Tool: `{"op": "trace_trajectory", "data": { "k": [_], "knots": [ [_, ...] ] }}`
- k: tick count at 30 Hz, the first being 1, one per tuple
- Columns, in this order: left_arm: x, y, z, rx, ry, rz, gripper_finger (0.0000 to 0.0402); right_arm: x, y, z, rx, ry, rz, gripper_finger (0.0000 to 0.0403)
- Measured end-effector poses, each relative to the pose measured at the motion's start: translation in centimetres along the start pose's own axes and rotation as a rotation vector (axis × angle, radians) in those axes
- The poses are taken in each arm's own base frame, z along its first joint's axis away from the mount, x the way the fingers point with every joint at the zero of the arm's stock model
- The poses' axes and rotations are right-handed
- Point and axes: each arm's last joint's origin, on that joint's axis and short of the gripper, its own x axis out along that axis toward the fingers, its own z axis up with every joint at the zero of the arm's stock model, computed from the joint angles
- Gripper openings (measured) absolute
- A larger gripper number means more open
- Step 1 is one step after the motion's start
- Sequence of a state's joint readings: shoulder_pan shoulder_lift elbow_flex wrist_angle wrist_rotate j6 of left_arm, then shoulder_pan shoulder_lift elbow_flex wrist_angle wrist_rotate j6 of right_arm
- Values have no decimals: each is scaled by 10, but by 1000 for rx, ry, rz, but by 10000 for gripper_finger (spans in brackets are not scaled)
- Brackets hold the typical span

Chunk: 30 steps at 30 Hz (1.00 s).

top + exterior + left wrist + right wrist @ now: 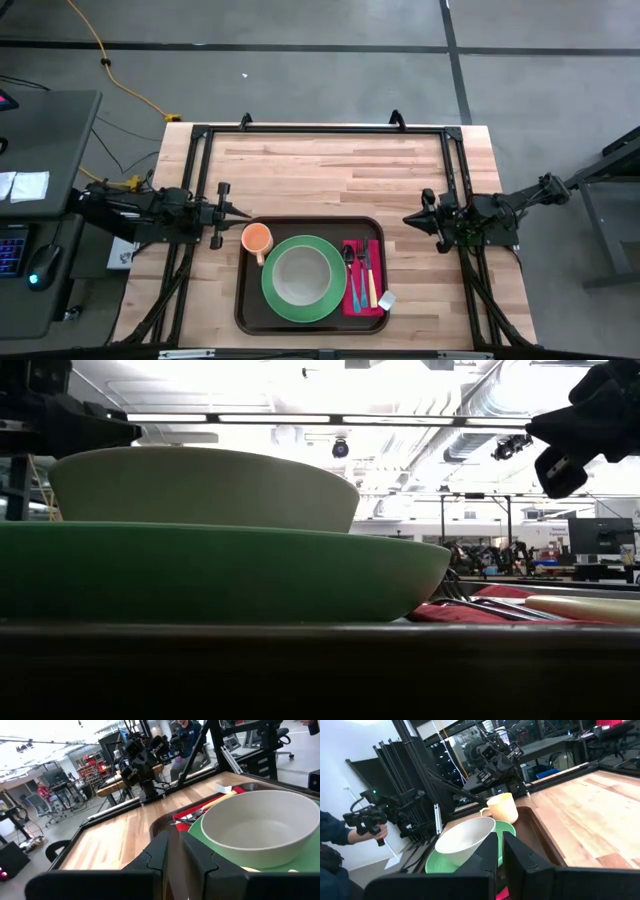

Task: Set up tray
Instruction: Return to Home Position

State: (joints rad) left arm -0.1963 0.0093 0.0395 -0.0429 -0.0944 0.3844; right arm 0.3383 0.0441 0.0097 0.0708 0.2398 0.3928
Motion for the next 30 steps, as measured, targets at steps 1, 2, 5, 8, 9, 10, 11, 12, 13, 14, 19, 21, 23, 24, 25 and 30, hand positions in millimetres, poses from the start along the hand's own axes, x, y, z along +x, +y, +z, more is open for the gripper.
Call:
{"op": "trace_trajectory", "data": {
  "k": [1, 2, 5, 8, 9, 10, 11, 12, 13, 14, 19, 21, 23, 24, 25, 30],
  "knots": [
    [0, 0, 0, 4, 0, 0, 79, 0, 0, 0, -8, 0, 0, 3],
    [0, 0, 0, 5, 0, 0, 79, 0, 0, 0, -14, 0, 0, 2],
    [0, 0, 0, 7, 1, 0, 79, 0, 0, 0, -21, 0, 0, 1],
    [0, 0, 0, 29, 2, 0, 79, 0, 0, 0, -40, 3, -1, 5],
    [0, 0, 0, 35, 2, 0, 79, 0, 0, 0, -45, 3, -1, 6],
    [0, 0, 0, 38, 2, 0, 79, 0, 0, 0, -52, 3, -1, 6],
    [0, 0, 0, 38, 2, 0, 79, 0, 0, 0, -56, 3, -1, 7],
    [0, 0, 0, 37, 2, 0, 79, 0, 0, 0, -58, 3, -1, 7],
    [0, 0, 0, 34, 2, -1, 79, 0, 0, 0, -57, 3, -1, 6],
    [0, 0, 0, 34, 1, -3, 79, 0, 0, 0, -55, 3, -1, 5],
    [0, 0, 0, 31, 1, -4, 79, 0, 0, 0, -58, 3, -1, 1],
    [0, 0, 0, 31, 1, -4, 79, 0, 0, 0, -55, 3, -1, 1],
    [0, 0, 0, 31, 1, -4, 79, 0, 0, -1, -55, 4, -1, 1],
    [0, 0, 0, 31, 1, -4, 79, 0, 0, -1, -55, 4, -1, 1],
    [0, 0, 0, 31, 1, -4, 79, 0, 0, -1, -55, 4, -1, 1],
    [0, 0, 0, 31, 1, -5, 79, 0, 0, -1, -55, 3, -1, 1]
  ]
}}
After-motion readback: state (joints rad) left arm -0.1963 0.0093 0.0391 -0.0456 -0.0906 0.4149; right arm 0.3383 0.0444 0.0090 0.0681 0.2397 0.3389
